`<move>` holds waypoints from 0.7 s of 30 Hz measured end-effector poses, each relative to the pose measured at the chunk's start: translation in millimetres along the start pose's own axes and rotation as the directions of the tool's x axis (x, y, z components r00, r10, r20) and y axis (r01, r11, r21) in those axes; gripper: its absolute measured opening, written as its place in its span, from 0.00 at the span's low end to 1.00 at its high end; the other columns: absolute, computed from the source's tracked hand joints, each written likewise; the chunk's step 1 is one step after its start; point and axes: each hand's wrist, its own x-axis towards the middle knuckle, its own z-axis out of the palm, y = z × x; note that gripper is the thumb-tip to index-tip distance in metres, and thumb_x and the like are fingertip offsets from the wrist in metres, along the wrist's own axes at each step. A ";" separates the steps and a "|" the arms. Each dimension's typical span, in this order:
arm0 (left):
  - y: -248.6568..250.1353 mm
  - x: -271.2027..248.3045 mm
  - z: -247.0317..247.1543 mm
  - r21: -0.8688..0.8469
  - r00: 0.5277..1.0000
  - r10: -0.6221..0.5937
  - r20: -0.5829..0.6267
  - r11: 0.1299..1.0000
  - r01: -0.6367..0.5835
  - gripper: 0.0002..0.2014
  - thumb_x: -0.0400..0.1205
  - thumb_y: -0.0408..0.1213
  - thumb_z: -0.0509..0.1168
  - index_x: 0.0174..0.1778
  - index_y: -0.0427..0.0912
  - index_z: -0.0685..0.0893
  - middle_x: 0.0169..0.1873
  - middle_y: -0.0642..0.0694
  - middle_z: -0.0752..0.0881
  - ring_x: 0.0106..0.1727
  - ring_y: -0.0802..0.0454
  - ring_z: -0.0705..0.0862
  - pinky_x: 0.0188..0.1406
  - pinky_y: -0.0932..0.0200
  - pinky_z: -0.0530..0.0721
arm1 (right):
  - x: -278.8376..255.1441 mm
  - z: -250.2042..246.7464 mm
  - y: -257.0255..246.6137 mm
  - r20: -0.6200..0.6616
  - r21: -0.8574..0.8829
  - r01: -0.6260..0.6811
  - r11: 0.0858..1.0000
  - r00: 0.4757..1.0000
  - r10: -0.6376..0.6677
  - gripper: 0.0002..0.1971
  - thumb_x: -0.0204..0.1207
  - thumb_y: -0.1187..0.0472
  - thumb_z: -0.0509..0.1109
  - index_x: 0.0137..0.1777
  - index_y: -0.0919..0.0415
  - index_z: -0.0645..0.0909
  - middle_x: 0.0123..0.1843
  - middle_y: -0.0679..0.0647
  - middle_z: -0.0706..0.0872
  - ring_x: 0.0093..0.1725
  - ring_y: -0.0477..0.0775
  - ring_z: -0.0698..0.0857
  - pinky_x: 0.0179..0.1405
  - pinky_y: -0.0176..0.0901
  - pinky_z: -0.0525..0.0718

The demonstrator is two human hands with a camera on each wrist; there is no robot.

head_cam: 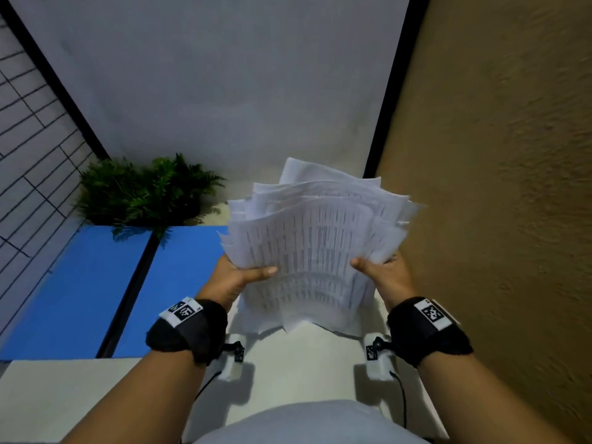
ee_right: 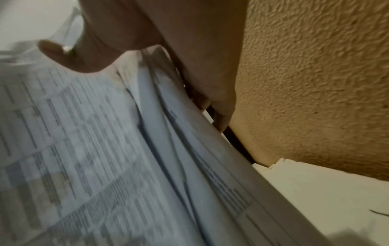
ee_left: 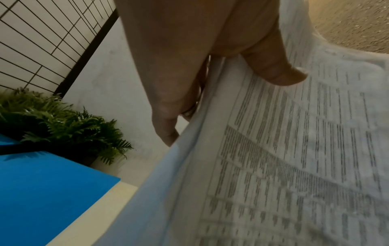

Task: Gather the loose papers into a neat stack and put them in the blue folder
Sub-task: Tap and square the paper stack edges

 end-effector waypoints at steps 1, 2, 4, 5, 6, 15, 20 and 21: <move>-1.6 -1.9 -1.1 0.007 1.000 -0.008 0.019 1.000 0.007 0.30 0.60 0.30 0.83 0.58 0.49 0.87 0.52 0.51 0.94 0.56 0.55 0.91 0.56 0.57 0.88 | -0.7 -1.8 1.9 -0.001 0.015 0.010 1.000 1.000 -0.010 0.34 0.48 0.58 0.87 0.58 0.66 0.85 0.55 0.60 0.92 0.56 0.59 0.91 0.52 0.52 0.90; -2.5 -3.0 -2.3 0.011 0.999 -0.006 0.044 1.000 0.005 0.31 0.59 0.32 0.84 0.59 0.48 0.87 0.53 0.50 0.94 0.57 0.53 0.91 0.56 0.56 0.88 | -1.3 -3.1 2.5 0.002 0.022 0.022 1.000 1.000 -0.023 0.33 0.50 0.59 0.87 0.59 0.66 0.84 0.55 0.61 0.91 0.56 0.60 0.90 0.52 0.54 0.90; -2.9 -5.6 -4.3 0.040 0.993 -0.018 0.115 0.999 0.013 0.34 0.58 0.32 0.85 0.62 0.46 0.86 0.55 0.48 0.93 0.58 0.52 0.91 0.55 0.58 0.89 | -2.4 -4.1 4.4 0.019 -0.009 0.035 0.999 0.999 -0.035 0.33 0.54 0.67 0.85 0.62 0.66 0.81 0.58 0.63 0.90 0.58 0.62 0.89 0.58 0.63 0.87; -1.7 -7.4 -3.9 0.058 0.989 -0.033 0.145 0.998 0.024 0.35 0.59 0.30 0.85 0.63 0.46 0.86 0.55 0.49 0.93 0.58 0.53 0.90 0.54 0.61 0.88 | -2.4 -3.8 6.3 0.040 -0.032 0.031 0.999 0.999 -0.030 0.37 0.53 0.68 0.86 0.66 0.65 0.78 0.60 0.62 0.89 0.60 0.62 0.89 0.60 0.66 0.85; -0.6 -9.4 -3.4 0.076 0.985 -0.040 0.166 0.997 0.028 0.35 0.59 0.29 0.85 0.63 0.47 0.85 0.54 0.51 0.93 0.57 0.56 0.90 0.53 0.63 0.88 | -3.8 -1.7 5.3 0.066 -0.051 0.018 0.999 0.998 -0.014 0.43 0.52 0.66 0.88 0.69 0.64 0.75 0.61 0.62 0.88 0.62 0.61 0.88 0.61 0.67 0.84; 5.4 -13.6 -10.5 0.080 0.974 -0.050 0.222 0.996 0.033 0.45 0.46 0.45 0.89 0.63 0.47 0.87 0.58 0.45 0.92 0.62 0.49 0.89 0.63 0.51 0.84 | -14.3 -1.6 -1.9 0.027 -0.013 0.062 0.998 0.998 -0.062 0.50 0.49 0.57 0.89 0.72 0.61 0.69 0.64 0.62 0.85 0.63 0.60 0.87 0.60 0.65 0.85; 5.4 -13.8 -9.4 0.067 0.970 -0.036 0.239 0.998 0.021 0.46 0.49 0.43 0.88 0.67 0.47 0.84 0.60 0.47 0.91 0.63 0.52 0.88 0.64 0.53 0.84 | -18.6 5.6 -8.5 -0.006 0.026 0.124 0.992 0.992 -0.124 0.53 0.44 0.44 0.88 0.72 0.52 0.68 0.66 0.59 0.84 0.63 0.57 0.87 0.57 0.57 0.88; 6.9 -13.1 -10.4 0.061 0.971 -0.032 0.237 0.998 0.018 0.47 0.49 0.45 0.88 0.67 0.47 0.84 0.60 0.47 0.91 0.62 0.52 0.88 0.62 0.56 0.85 | -20.0 5.6 -11.0 -0.065 0.016 0.153 0.988 0.986 -0.151 0.51 0.44 0.38 0.86 0.69 0.47 0.68 0.65 0.56 0.84 0.60 0.53 0.89 0.53 0.52 0.89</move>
